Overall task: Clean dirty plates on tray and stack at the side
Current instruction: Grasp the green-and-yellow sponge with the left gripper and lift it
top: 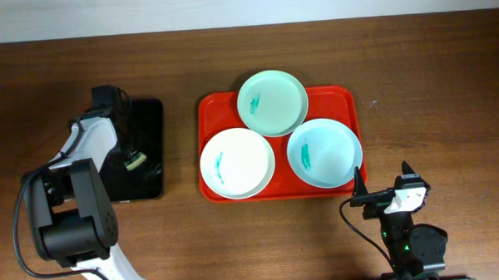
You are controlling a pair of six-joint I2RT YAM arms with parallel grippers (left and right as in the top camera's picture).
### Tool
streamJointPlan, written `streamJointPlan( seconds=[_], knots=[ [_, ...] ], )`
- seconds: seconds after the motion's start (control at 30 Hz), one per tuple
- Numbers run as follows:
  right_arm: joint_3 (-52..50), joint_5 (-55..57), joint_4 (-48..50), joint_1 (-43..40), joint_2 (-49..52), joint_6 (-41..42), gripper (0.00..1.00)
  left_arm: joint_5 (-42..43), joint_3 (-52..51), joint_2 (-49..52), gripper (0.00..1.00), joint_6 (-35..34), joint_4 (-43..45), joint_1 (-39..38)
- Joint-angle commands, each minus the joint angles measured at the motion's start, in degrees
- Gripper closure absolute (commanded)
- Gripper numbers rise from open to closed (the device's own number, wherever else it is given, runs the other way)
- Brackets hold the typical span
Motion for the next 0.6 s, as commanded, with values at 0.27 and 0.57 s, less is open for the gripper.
streamJointPlan(
  seconds=[0.27, 0.57],
  knots=[
    [-0.42, 0.52, -0.17, 0.33, -0.37, 0.22, 0.01, -3.93, -0.26, 2.54, 1.00, -0.11, 1.16, 0.31],
    [-0.42, 0.52, -0.17, 0.33, -0.37, 0.22, 0.01, -3.91, 8.96, -4.17, 1.00, -0.09, -10.29, 0.24]
  ],
)
